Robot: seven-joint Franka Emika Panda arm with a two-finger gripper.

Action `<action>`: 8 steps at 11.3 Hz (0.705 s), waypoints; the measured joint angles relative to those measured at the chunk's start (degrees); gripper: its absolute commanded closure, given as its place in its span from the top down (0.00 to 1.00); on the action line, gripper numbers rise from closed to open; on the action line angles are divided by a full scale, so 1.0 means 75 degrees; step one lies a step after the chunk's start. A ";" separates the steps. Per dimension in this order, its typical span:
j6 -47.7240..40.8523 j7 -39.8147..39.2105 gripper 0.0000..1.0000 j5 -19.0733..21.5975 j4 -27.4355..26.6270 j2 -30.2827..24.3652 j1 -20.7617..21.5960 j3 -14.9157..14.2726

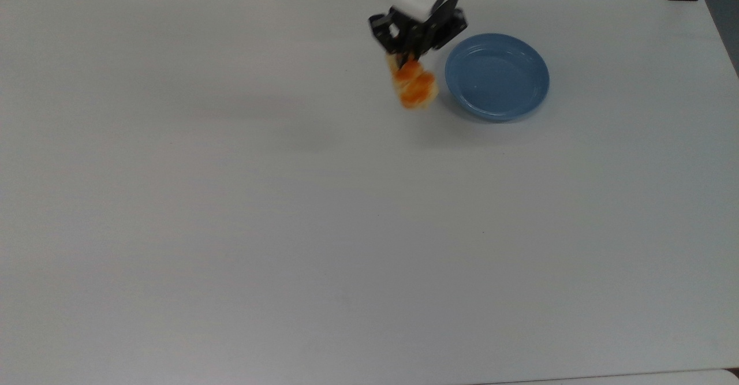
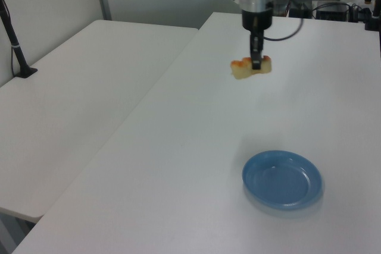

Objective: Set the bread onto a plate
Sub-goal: 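Lift the bread roll and carry it toward the blue plate, then lower the bread roll onto the blue plate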

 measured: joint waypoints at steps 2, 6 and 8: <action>0.0089 0.0347 0.06 0.0011 -0.1174 -0.0831 0.0160 0.0727; 0.1323 0.2113 0.05 0.0010 -0.2513 -0.1190 0.0474 0.1544; 0.1888 0.2742 0.05 0.0026 -0.2715 -0.1037 0.0576 0.1544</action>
